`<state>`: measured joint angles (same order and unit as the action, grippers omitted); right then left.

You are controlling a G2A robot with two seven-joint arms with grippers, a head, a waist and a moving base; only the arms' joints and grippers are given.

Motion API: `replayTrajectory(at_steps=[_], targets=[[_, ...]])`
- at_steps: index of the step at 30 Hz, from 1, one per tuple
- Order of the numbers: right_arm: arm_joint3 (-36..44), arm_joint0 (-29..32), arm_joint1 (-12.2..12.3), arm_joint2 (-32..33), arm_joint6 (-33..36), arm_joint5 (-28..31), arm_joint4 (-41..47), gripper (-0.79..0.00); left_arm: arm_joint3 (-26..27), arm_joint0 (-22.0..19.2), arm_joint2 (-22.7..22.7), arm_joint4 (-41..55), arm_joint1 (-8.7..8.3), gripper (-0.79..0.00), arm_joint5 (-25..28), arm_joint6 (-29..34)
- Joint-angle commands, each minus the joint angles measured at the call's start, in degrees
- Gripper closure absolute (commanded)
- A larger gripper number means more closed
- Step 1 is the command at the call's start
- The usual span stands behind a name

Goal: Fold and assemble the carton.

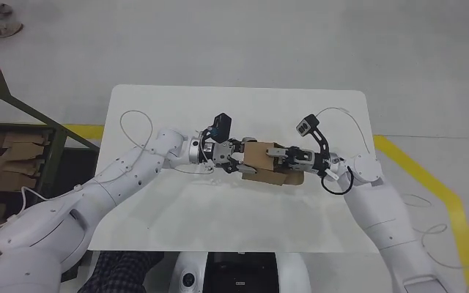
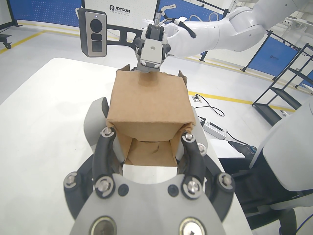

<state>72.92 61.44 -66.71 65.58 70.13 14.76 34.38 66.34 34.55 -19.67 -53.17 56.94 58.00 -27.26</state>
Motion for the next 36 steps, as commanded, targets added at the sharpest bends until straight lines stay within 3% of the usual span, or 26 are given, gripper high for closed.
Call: replayTrajectory(at_steps=[1, 11, 19, 36], targets=[[0.46, 0.64, 0.31, 1.08, -0.04, -0.08, -0.16, -0.145, 0.05, 0.13, -0.14, -0.19, -0.07, -0.505, 0.00, -0.88], [3.75, 3.59, 1.56, 4.56, -0.96, -1.76, -2.65, 0.000, 0.37, 0.52, -0.55, -1.49, -1.09, -0.508, 0.00, -3.93], [5.28, 3.20, 1.44, 2.90, -1.67, -2.84, -3.82, 0.000, 1.61, 0.22, -0.21, -1.56, -1.38, -0.514, 0.00, -3.89], [3.38, 0.24, 0.22, -2.41, -3.93, -2.86, -4.09, 0.000, 1.80, -0.53, 0.75, -0.49, -0.35, -0.533, 0.00, -3.11]])
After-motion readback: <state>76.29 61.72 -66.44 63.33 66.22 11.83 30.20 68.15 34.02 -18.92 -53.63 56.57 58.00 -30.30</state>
